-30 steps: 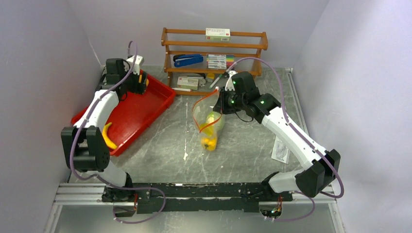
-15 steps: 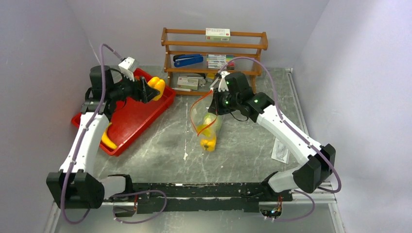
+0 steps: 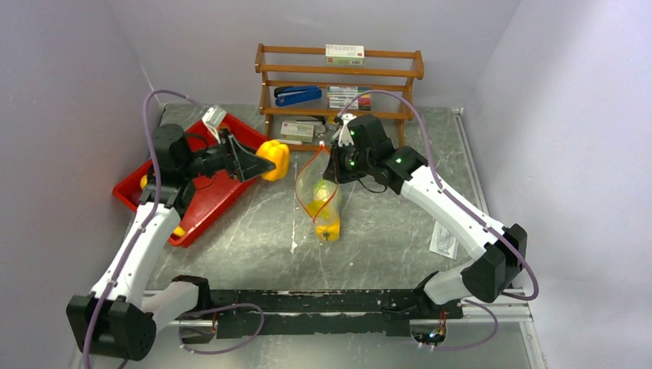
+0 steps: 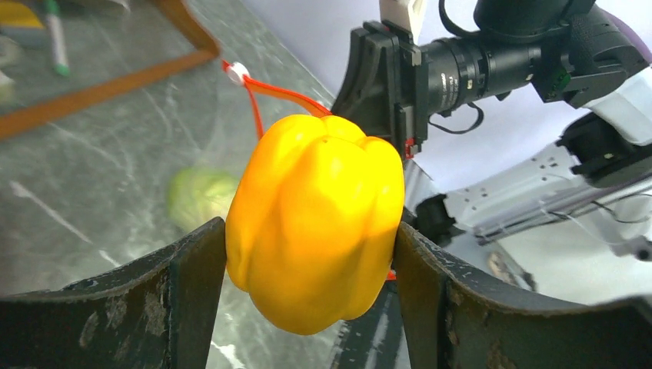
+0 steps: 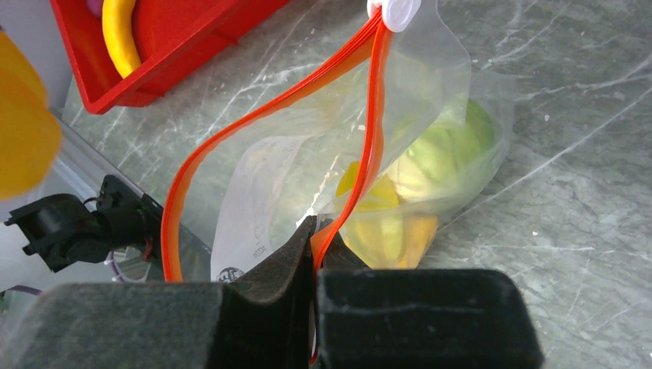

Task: Place the food in the zip-top bag and seal the zipper
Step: Place the fake vegetable in the zipper food storage bag.

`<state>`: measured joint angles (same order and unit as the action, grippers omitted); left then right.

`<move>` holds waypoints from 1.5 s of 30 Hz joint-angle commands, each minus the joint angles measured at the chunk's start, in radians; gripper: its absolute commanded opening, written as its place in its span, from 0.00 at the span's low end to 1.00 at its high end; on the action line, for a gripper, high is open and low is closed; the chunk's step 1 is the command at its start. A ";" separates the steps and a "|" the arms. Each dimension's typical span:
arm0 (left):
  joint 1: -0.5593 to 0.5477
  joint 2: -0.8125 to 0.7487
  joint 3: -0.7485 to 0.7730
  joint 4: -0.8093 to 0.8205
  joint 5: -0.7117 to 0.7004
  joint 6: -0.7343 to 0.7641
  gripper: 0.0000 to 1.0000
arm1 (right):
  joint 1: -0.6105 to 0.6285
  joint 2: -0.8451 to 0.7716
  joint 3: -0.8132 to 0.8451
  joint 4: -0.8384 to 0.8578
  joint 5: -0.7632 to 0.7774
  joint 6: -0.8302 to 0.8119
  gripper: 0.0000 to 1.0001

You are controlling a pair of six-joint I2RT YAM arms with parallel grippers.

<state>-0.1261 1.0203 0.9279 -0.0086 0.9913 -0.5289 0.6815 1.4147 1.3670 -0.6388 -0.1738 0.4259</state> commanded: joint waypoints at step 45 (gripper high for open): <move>-0.309 0.187 0.075 -0.086 -0.216 -0.028 0.83 | 0.018 0.023 0.050 0.029 0.027 0.042 0.00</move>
<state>-0.4271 1.2327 0.9680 -0.0654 0.8104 -0.5941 0.6952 1.4425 1.3968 -0.6399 -0.1474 0.4603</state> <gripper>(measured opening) 0.840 0.005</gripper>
